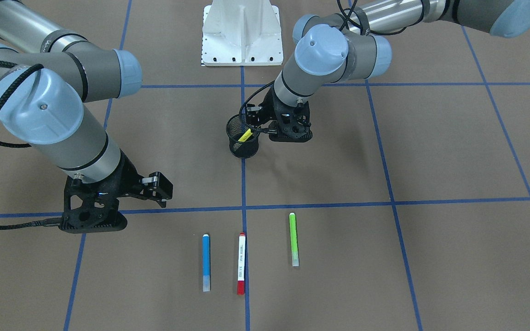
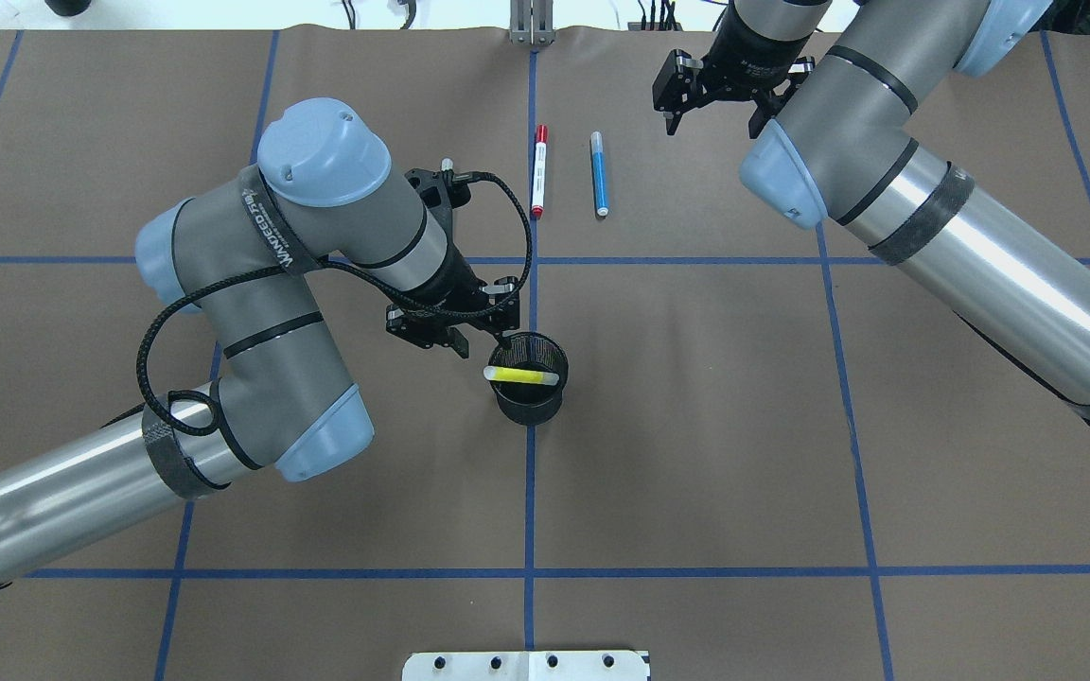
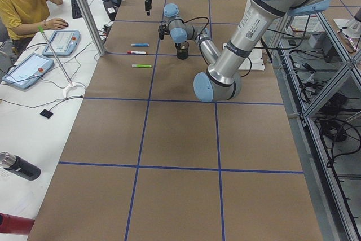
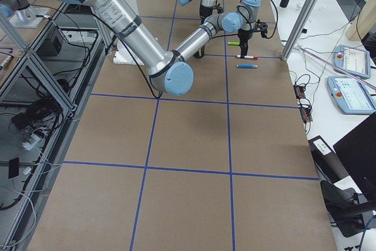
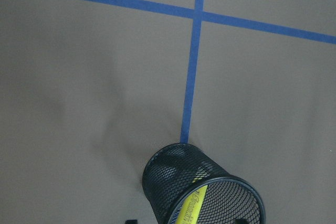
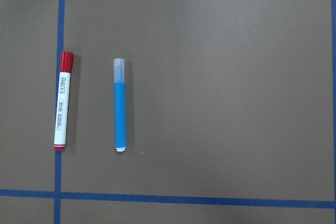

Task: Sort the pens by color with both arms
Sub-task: 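Move the left gripper over the pen cup, then lower the left gripper into the cup and grasp the yellow highlighter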

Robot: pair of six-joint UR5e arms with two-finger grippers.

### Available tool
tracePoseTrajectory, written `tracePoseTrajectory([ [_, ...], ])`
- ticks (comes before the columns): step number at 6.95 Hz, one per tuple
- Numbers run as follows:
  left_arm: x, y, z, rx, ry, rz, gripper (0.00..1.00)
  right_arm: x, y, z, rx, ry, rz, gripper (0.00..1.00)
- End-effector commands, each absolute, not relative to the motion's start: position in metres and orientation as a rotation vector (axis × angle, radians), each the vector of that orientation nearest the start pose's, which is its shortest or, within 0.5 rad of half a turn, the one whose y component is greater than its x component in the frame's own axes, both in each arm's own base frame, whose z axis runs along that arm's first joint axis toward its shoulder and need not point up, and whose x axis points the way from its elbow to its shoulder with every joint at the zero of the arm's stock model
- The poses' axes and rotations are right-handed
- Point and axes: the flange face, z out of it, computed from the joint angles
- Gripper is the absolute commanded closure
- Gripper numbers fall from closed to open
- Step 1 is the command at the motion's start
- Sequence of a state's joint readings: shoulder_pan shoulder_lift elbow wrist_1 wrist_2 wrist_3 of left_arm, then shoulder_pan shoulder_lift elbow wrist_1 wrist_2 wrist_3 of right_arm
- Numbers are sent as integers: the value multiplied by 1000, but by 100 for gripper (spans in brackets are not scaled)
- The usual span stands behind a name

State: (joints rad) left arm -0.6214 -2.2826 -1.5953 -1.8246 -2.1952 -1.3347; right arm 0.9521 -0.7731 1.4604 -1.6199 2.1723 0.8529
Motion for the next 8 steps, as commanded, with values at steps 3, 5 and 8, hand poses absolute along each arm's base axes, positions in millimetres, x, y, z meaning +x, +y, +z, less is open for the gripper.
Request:
tracePoseTrajectory([
  [3, 524, -454, 189, -126, 1112, -20, 54, -368, -645, 222, 65, -837, 27, 1],
  [5, 527, -448, 184, -138, 1120, -29, 62, -368, -645, 222, 66, -837, 26, 1],
  [8, 529, -446, 184, -143, 1120, -28, 68, -368, -645, 224, 66, -835, 27, 1],
])
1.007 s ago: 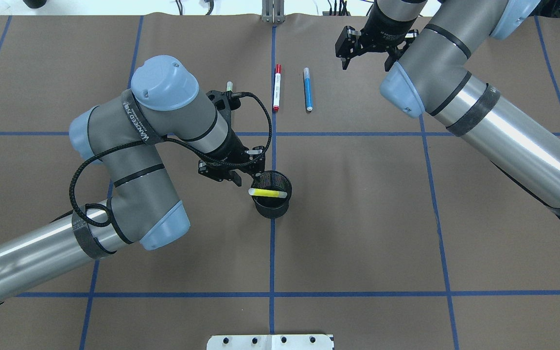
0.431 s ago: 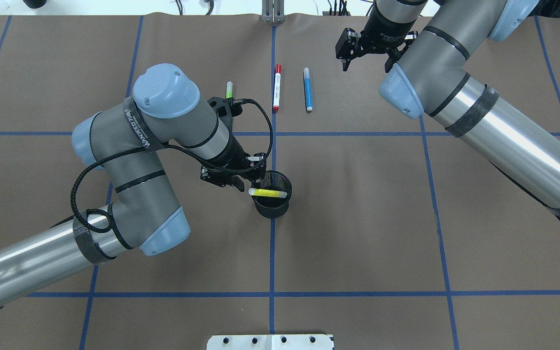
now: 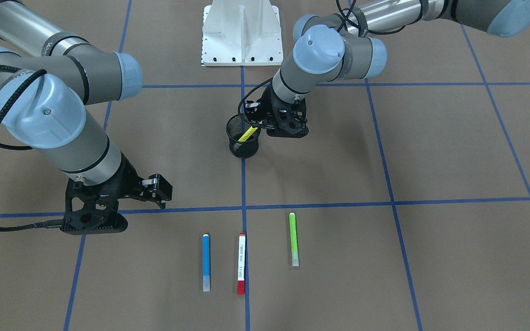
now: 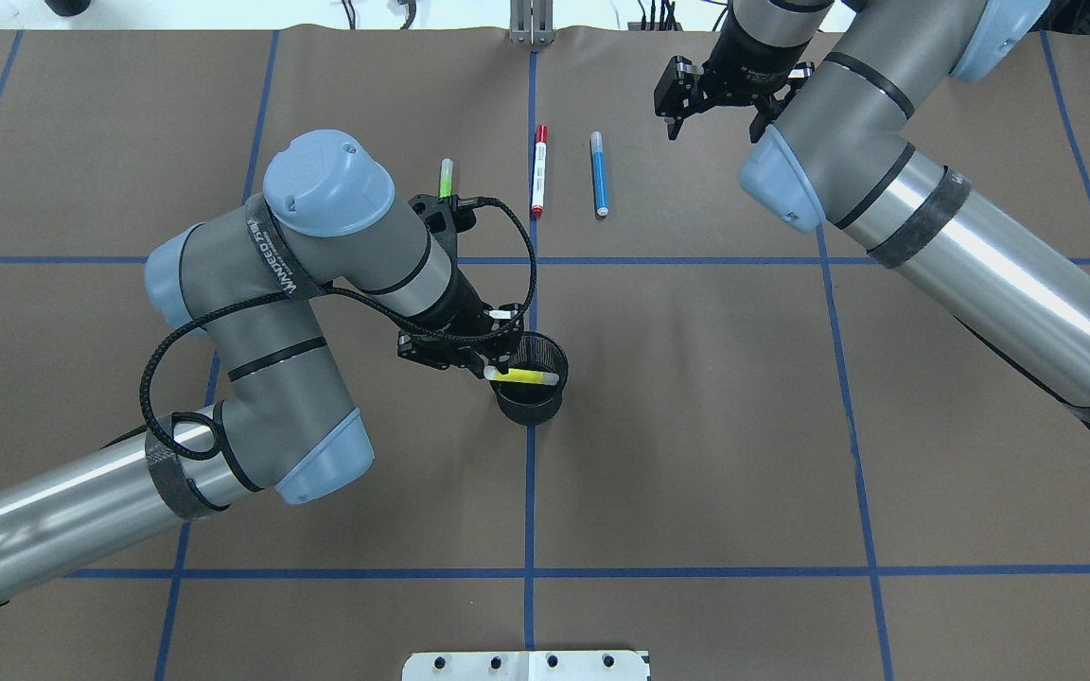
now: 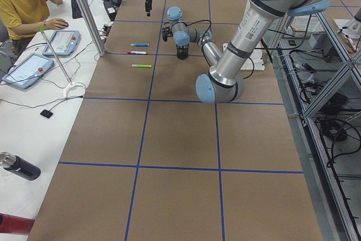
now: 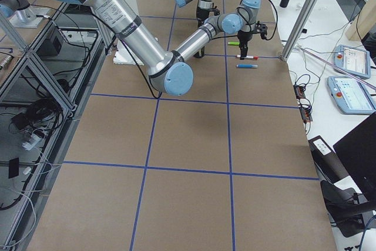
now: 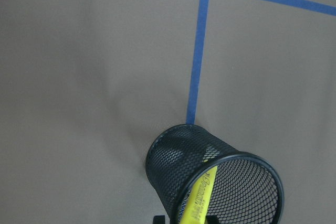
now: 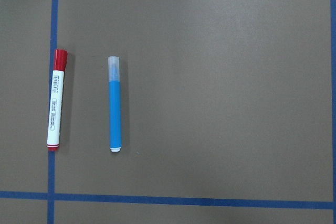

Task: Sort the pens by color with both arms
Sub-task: 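Lower the left gripper into the cup and grasp the yellow highlighter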

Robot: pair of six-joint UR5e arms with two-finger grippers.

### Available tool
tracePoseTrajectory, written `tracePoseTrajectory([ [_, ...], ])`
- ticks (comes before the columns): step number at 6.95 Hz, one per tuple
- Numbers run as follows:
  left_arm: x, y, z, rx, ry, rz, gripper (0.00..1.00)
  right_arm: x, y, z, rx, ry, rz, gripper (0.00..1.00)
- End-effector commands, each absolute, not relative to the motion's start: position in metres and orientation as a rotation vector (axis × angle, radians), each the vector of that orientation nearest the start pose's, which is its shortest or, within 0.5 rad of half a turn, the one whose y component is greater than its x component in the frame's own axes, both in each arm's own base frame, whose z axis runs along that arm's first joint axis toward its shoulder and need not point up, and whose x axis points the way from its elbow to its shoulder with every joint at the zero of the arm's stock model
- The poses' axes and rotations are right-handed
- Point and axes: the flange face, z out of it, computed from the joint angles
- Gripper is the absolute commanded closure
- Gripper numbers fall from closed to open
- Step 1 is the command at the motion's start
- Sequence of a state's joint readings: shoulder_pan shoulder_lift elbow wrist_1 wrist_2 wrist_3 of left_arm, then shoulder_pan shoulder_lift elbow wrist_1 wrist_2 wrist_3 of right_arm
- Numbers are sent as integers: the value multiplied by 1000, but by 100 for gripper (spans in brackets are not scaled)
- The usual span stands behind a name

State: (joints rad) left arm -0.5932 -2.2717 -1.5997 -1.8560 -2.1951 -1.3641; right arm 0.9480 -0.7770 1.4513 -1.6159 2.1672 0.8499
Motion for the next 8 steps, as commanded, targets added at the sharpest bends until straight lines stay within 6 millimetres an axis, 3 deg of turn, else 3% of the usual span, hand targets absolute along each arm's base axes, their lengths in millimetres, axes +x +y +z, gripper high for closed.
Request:
tracePoseTrajectory([
  [1, 529, -446, 184, -143, 1120, -28, 73, -368, -645, 224, 67, -835, 26, 1],
  [4, 519, -441, 170, -127, 1148, -18, 99, -368, -645, 223, 68, -836, 26, 1],
  [6, 502, -439, 154, -119, 1182, -42, 100, -368, -645, 224, 71, -833, 27, 1],
  [8, 468, -469, 149, -74, 1197, -99, 100, -368, -645, 225, 71, -831, 28, 1],
])
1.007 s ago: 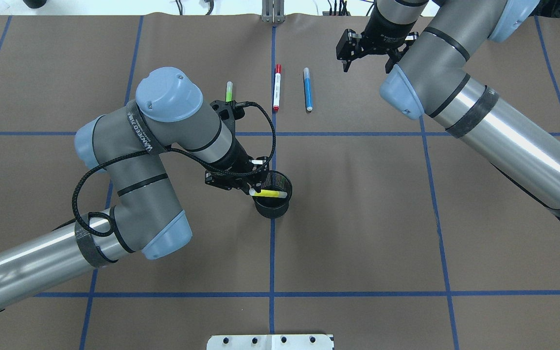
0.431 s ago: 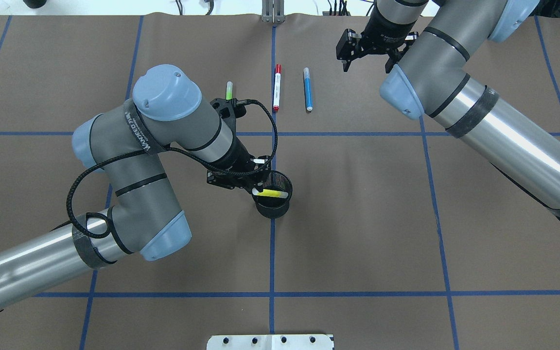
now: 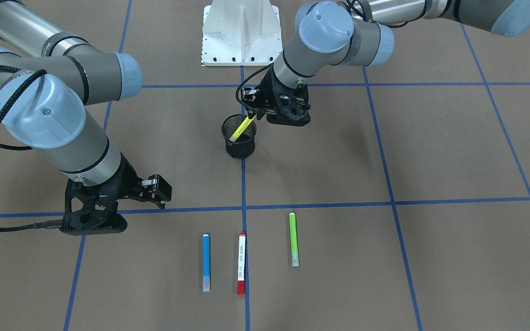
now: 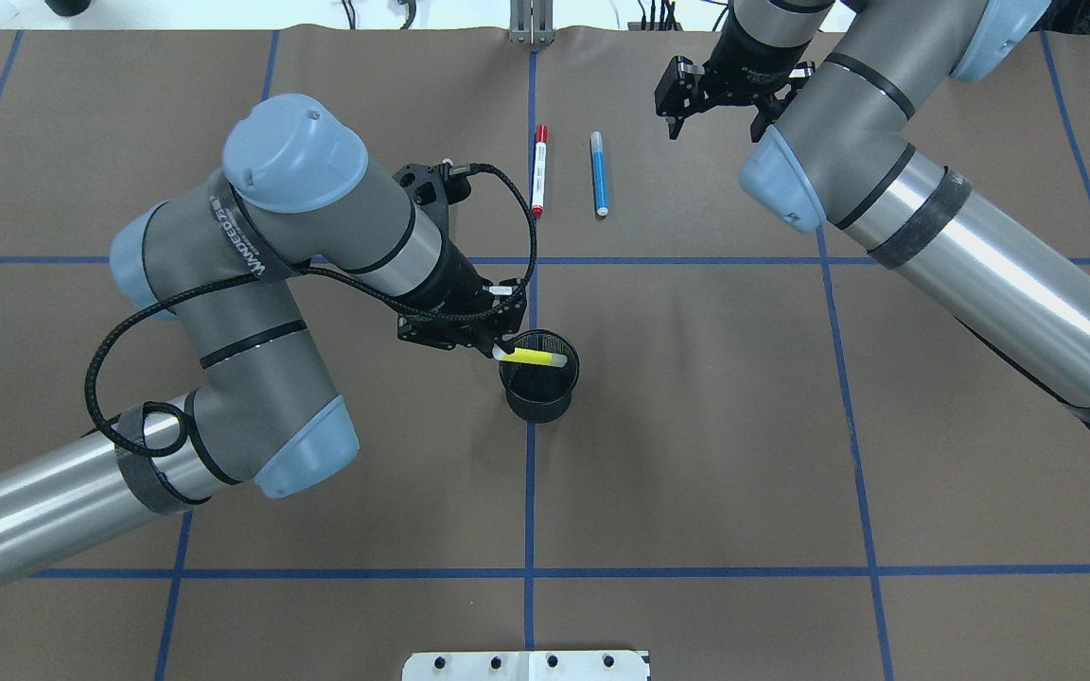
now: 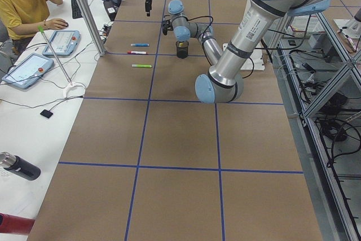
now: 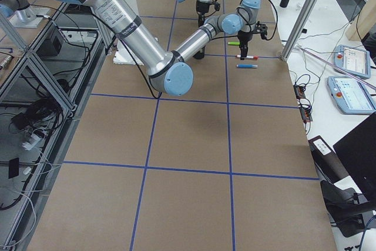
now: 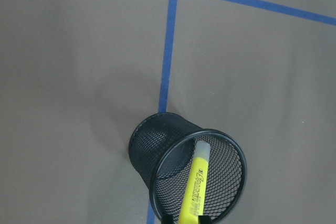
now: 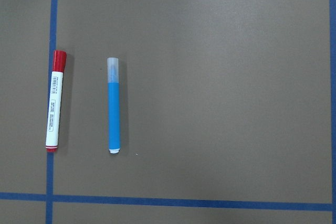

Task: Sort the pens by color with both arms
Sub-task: 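Lift the yellow highlighter out of the cup with the left gripper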

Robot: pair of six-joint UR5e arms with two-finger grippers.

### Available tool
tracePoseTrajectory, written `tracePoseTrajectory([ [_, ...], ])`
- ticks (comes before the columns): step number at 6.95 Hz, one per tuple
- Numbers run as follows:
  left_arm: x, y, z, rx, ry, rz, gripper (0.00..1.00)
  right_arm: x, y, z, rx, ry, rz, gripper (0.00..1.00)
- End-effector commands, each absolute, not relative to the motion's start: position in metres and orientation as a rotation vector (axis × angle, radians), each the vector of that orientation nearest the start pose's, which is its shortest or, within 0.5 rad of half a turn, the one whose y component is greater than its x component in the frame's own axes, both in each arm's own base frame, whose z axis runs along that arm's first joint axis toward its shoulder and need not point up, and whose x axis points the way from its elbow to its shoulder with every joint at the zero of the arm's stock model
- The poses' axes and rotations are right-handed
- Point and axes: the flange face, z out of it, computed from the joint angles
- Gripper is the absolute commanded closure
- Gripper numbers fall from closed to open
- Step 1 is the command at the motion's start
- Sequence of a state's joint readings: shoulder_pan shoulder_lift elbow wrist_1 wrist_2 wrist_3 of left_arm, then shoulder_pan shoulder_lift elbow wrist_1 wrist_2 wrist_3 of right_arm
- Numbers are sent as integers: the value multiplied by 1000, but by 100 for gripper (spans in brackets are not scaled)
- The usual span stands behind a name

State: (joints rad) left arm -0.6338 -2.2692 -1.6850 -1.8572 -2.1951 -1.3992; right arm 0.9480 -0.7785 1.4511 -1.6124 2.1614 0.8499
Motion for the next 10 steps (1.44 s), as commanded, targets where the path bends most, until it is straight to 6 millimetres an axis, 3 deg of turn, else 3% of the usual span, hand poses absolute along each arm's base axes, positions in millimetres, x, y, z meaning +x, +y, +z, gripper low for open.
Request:
tracePoseTrajectory([
  [1, 444, -488, 147, -43, 1204, -137, 100, -367, -646, 225, 72, -831, 30, 1],
  [3, 383, -520, 141, 23, 1221, -220, 100, -366, -646, 225, 72, -830, 31, 1],
  [5, 348, -539, 159, 28, 1209, -325, 100, -366, -646, 225, 72, -830, 31, 1],
  [8, 343, -570, 184, 152, 1120, -698, 100, -366, -646, 225, 73, -831, 31, 1],
  [9, 348, -579, 192, 197, 1089, -792, 100, -366, -646, 225, 73, -831, 31, 1],
  [10, 375, -585, 207, 258, 1038, -856, 100, -366, -646, 224, 74, -832, 31, 1],
])
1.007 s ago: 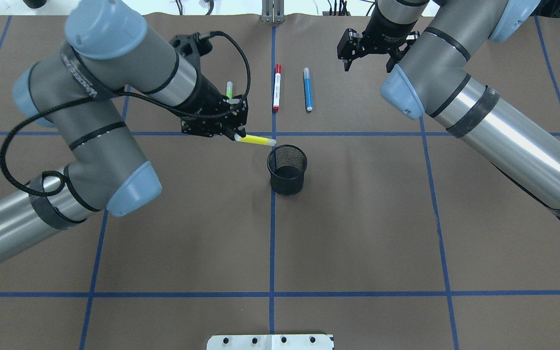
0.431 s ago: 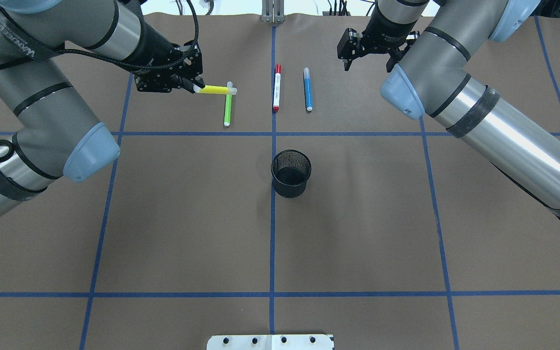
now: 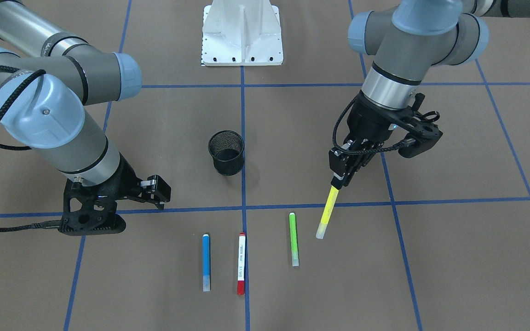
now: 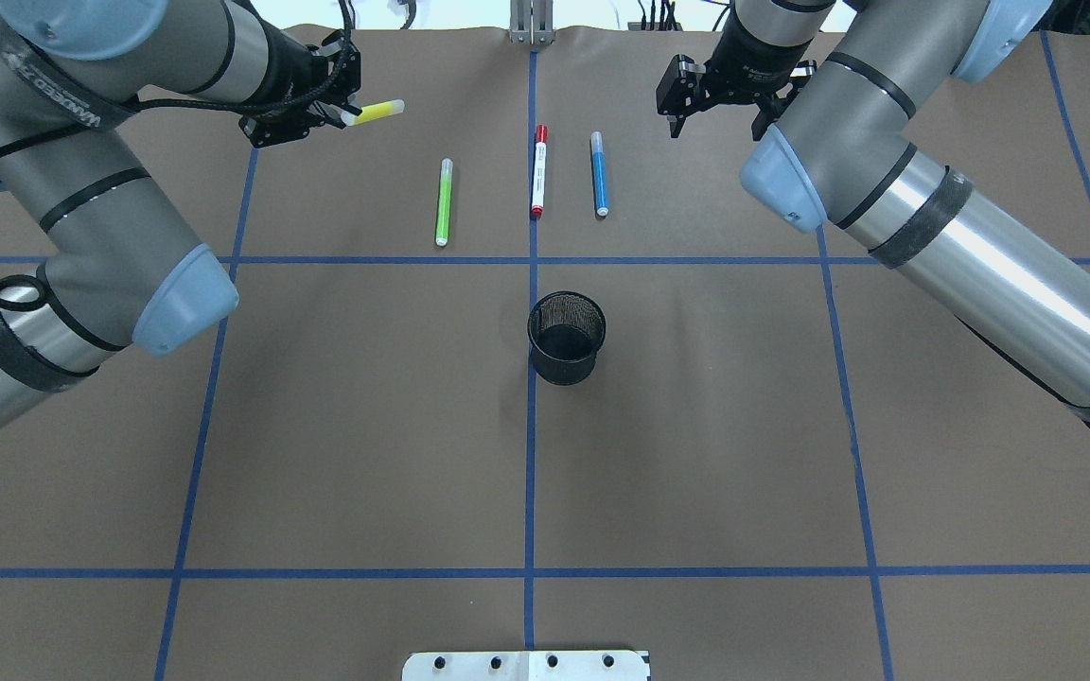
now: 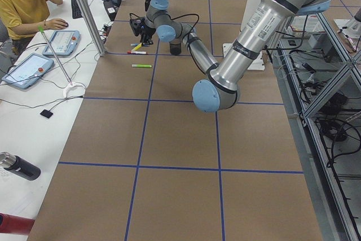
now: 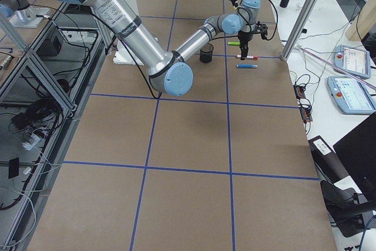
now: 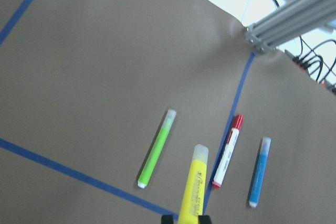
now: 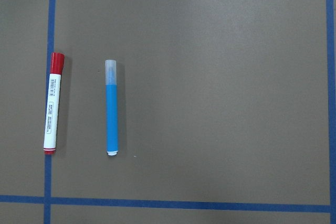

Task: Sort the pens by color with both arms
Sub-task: 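Carry the yellow highlighter beside the green marker with the left gripper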

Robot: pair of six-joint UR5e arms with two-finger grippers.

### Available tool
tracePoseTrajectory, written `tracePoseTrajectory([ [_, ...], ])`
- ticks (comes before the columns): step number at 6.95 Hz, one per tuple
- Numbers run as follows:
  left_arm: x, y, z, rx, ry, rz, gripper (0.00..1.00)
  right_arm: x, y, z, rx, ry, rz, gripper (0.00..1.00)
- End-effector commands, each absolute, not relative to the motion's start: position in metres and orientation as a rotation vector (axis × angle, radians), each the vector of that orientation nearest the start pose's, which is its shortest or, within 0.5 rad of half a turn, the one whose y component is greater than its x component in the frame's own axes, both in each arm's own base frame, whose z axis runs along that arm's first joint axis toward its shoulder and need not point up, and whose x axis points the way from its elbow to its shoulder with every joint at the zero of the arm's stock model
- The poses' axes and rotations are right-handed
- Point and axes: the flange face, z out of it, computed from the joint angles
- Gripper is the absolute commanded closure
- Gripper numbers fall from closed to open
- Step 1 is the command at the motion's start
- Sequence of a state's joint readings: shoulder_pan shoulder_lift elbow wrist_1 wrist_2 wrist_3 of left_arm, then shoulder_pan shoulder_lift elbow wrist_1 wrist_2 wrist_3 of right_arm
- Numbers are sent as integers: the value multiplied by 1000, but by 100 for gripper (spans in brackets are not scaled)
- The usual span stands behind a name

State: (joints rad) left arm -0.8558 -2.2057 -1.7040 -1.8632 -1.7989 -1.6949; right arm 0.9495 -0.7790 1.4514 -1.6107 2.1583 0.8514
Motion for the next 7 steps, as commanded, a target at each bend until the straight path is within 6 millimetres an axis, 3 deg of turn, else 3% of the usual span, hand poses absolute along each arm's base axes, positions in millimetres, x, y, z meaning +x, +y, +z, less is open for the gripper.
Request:
tracePoseTrajectory([
  [1, 412, -592, 235, 318, 1016, -924, 100, -367, -645, 223, 76, -832, 29, 1],
  [3, 459, -620, 284, 401, 1004, -1036, 100, -367, -646, 223, 77, -831, 30, 1],
  [4, 474, -619, 300, 422, 995, -1036, 100, -368, -646, 224, 82, -826, 31, 1],
  [7, 487, -605, 299, 454, 1032, -926, 99, -368, -646, 225, 81, -825, 31, 1],
])
